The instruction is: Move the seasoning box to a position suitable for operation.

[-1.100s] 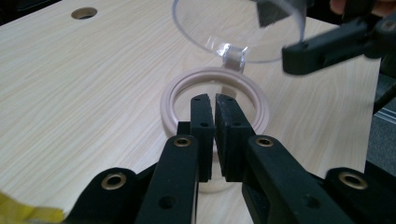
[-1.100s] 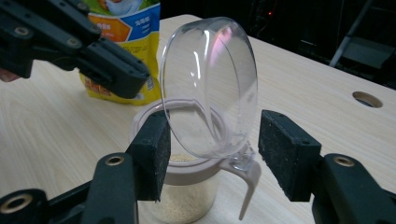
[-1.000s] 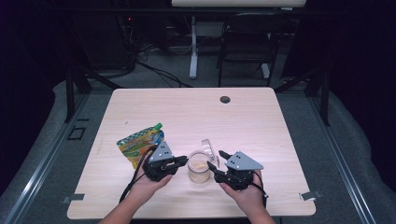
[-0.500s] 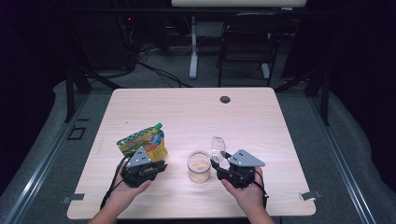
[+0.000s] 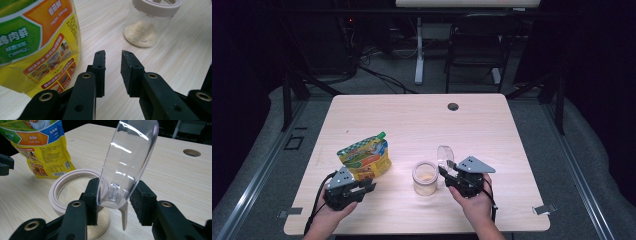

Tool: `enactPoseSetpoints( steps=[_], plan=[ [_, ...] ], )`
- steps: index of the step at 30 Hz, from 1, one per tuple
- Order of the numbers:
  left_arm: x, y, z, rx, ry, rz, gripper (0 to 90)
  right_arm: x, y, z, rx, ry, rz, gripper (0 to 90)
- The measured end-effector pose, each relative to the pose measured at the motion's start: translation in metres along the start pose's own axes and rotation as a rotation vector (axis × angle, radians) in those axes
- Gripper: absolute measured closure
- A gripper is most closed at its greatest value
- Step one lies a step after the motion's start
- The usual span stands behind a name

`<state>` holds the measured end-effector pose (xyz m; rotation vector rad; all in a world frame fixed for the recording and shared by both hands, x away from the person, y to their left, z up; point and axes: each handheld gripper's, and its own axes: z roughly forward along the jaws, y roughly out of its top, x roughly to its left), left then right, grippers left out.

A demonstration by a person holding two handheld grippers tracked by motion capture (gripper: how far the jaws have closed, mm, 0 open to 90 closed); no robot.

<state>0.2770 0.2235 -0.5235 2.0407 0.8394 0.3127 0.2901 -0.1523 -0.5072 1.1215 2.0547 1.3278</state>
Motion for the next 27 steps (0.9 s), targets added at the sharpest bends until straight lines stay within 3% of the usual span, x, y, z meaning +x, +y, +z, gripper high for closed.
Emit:
enactPoseSetpoints(
  steps=[5,16,18,27],
  plan=[
    [0.002,-0.003,-0.002,0.009,0.015,0.002,73.3,-0.006,0.001,0.003,0.002,0.038,0.016,63.6],
    [0.013,-0.011,-0.017,-0.006,0.065,-0.047,72.9,-0.022,0.007,0.011,0.018,0.112,0.027,70.0],
    [0.014,-0.012,-0.018,-0.01,0.066,-0.054,72.7,-0.025,0.007,0.013,0.012,0.139,0.045,70.8],
    [0.02,-0.017,-0.031,-0.031,0.095,-0.077,72.1,-0.034,0.01,0.022,0.004,0.176,0.099,71.9]
  ],
)
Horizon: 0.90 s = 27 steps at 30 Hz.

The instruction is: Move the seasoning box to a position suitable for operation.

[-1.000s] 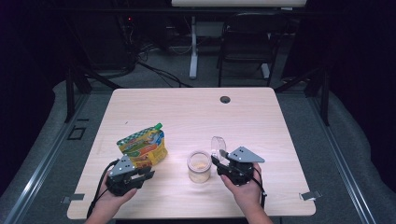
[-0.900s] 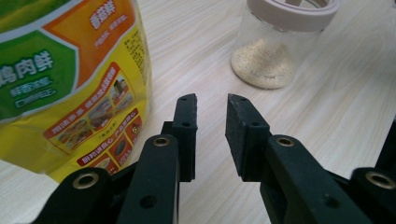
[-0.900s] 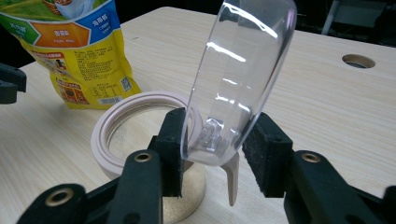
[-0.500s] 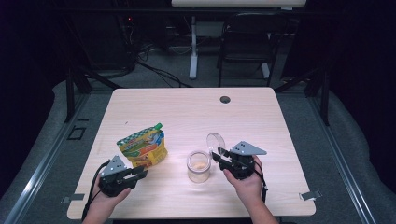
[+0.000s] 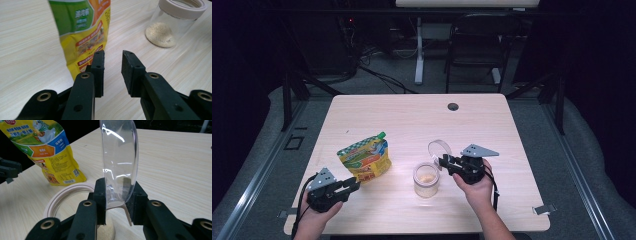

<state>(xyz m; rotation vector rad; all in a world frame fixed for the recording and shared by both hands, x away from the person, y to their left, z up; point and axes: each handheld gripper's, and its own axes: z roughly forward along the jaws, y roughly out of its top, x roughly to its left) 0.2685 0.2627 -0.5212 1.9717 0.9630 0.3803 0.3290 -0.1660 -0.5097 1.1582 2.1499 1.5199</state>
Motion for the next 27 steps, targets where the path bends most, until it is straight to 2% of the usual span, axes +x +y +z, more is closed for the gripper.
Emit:
enactPoseSetpoints(
  steps=[6,19,21,27],
  plan=[
    [0.006,-0.001,-0.006,-0.012,0.012,-0.015,70.6,-0.005,0.001,0.002,-0.007,0.057,0.044,72.1],
    [0.018,-0.002,-0.011,-0.021,0.027,-0.044,69.6,-0.003,0.001,-0.001,0.027,0.103,0.04,72.2],
    [0.02,-0.002,-0.012,-0.005,0.03,-0.041,69.1,-0.004,0.001,0.0,0.022,0.114,0.05,72.3],
    [0.026,-0.005,-0.012,-0.018,0.058,-0.056,65.3,-0.004,0.0,0.002,0.003,0.1,0.047,71.6]
  ],
)
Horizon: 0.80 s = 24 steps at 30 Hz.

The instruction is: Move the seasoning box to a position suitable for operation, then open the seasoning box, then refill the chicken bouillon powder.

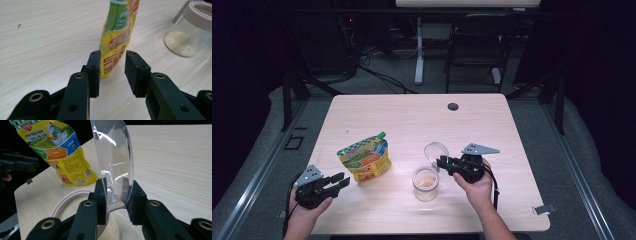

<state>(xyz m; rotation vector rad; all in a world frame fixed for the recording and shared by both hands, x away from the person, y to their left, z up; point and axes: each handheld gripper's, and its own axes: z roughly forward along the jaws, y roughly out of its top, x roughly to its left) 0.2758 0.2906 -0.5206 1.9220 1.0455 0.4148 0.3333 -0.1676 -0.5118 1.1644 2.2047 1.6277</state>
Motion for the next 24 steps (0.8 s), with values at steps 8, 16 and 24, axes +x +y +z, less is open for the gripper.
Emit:
enactPoseSetpoints(
  steps=[8,16,24],
  plan=[
    [0.006,-0.001,0.002,-0.018,0.017,-0.027,59.7,0.001,-0.003,-0.008,-0.004,-0.047,-0.023,61.5],
    [0.01,0.004,0.005,-0.024,0.009,-0.04,58.8,0.009,-0.006,-0.012,0.016,-0.088,-0.084,54.4],
    [0.015,0.008,0.008,-0.034,0.005,-0.069,59.1,0.009,-0.011,-0.016,0.026,-0.132,-0.08,55.2]
  ],
)
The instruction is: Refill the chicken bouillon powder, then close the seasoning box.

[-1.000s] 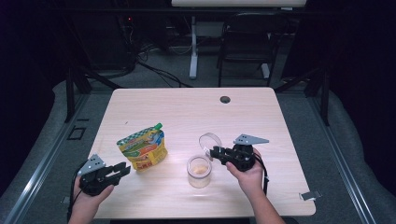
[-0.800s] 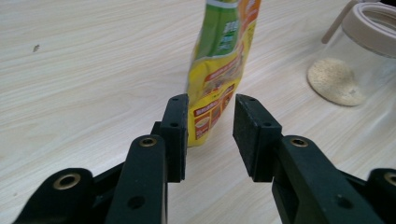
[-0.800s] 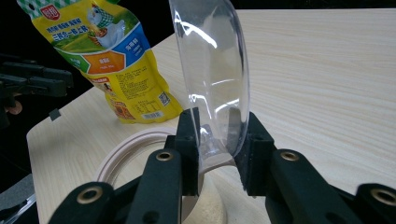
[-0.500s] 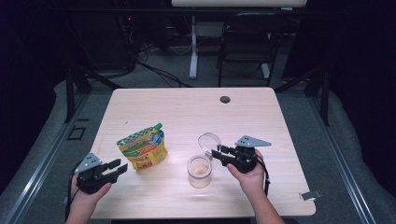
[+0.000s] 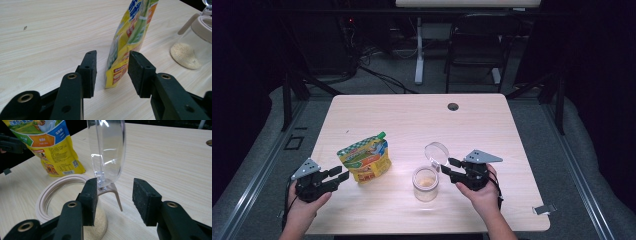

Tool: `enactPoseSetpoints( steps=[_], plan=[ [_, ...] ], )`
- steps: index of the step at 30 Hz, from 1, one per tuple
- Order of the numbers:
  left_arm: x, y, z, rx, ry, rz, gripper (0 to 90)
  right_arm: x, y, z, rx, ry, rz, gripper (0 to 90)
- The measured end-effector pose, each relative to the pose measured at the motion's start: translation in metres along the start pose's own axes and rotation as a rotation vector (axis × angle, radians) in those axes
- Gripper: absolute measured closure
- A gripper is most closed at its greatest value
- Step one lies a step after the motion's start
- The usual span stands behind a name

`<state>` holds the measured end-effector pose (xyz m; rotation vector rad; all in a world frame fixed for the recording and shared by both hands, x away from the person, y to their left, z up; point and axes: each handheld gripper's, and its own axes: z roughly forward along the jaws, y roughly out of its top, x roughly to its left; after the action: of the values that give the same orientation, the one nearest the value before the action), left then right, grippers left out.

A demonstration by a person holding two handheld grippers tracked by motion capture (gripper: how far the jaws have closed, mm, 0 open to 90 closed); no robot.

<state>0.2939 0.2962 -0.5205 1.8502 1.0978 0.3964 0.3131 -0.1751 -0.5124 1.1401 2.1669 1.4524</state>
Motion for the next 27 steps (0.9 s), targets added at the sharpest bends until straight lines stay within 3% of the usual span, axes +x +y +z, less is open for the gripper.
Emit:
enactPoseSetpoints(
  steps=[6,27],
  plan=[
    [0.002,0.003,0.002,-0.014,-0.014,-0.016,55.2,0.001,-0.003,-0.003,-0.003,-0.016,-0.005,54.3],
    [0.0,0.008,0.005,-0.026,-0.007,0.009,50.7,0.001,-0.007,-0.01,-0.009,-0.042,-0.004,50.2]
  ],
)
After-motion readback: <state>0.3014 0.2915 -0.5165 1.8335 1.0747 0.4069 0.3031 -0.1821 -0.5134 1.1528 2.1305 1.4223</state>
